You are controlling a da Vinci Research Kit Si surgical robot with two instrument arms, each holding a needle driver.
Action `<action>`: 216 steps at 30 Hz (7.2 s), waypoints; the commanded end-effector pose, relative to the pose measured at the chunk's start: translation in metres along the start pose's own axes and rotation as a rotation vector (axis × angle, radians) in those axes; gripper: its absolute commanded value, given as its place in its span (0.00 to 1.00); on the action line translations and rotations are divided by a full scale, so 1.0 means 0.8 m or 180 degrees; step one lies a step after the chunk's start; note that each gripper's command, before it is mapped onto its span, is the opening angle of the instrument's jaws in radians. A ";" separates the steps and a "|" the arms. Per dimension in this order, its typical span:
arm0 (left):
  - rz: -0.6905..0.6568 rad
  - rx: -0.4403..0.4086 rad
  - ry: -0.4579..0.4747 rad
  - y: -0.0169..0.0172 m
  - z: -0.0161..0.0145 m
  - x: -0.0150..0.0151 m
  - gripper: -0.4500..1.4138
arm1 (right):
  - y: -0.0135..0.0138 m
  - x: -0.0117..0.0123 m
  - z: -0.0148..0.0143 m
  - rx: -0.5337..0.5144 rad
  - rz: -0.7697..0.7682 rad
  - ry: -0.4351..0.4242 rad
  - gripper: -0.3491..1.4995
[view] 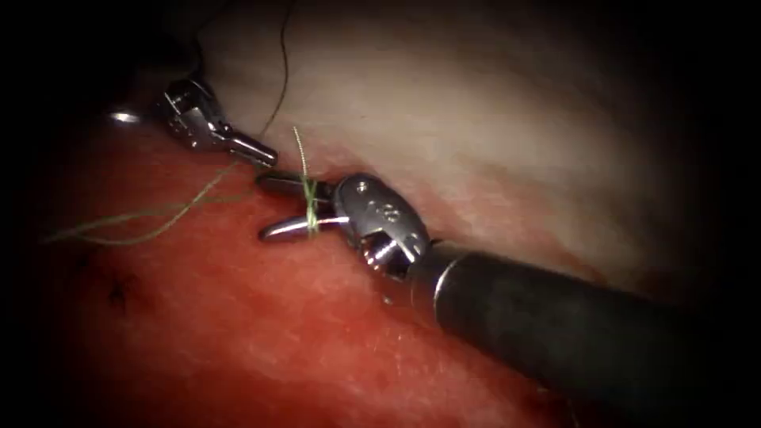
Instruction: Wound Closure
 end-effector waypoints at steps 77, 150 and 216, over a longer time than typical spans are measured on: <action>-0.0117 -0.0099 -0.0861 -0.0028 0.0065 0.0108 0.00 | 0.0091 -0.0086 0.0010 -0.1667 0.1429 -0.0910 0.00; -0.0830 0.0714 -0.1202 -0.0250 -0.0043 -0.0198 0.00 | -0.0110 -0.0065 -0.0015 -0.1708 0.0387 -0.0588 0.00; -0.1587 0.0369 -0.0802 -0.0154 -0.0043 0.0005 0.00 | -0.0144 -0.0053 -0.0010 -0.0987 0.0330 -0.0699 0.94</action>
